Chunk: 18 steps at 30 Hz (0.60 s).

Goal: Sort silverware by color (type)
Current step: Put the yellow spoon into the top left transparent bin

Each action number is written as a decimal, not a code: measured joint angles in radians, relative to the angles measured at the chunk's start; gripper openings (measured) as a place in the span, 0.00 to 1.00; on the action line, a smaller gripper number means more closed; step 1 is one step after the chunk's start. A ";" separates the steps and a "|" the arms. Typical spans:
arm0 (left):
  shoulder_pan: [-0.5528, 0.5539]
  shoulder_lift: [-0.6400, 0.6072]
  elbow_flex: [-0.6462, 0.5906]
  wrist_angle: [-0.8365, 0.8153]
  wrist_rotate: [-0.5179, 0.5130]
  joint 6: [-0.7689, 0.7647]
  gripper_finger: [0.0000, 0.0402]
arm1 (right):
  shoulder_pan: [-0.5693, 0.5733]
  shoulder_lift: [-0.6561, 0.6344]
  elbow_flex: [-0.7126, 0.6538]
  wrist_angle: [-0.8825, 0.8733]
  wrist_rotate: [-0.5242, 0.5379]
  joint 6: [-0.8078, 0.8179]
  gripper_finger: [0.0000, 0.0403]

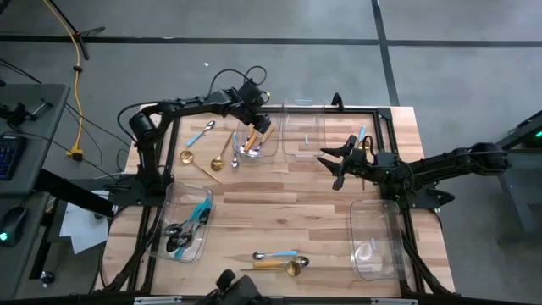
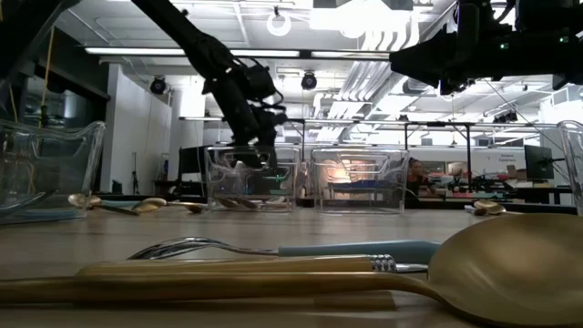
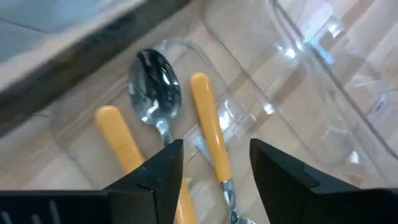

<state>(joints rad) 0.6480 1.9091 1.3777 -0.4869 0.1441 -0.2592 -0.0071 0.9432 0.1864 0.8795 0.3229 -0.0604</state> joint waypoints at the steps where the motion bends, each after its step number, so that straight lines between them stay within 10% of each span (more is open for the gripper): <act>1: 0.002 -0.016 0.000 -0.008 0.000 0.001 0.44 | 0.000 0.000 0.000 0.000 0.000 0.000 0.33; 9: -0.030 -0.206 -0.075 0.127 -0.003 0.020 0.42 | 0.000 0.000 0.000 0.000 0.000 0.000 0.33; 18: -0.240 -0.566 -0.562 0.769 0.000 0.034 0.42 | 0.000 0.000 0.000 0.001 0.000 -0.014 0.33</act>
<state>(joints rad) 0.4082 1.3435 0.8159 0.2825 0.1444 -0.2248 -0.0071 0.9434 0.1864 0.8804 0.3228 -0.0741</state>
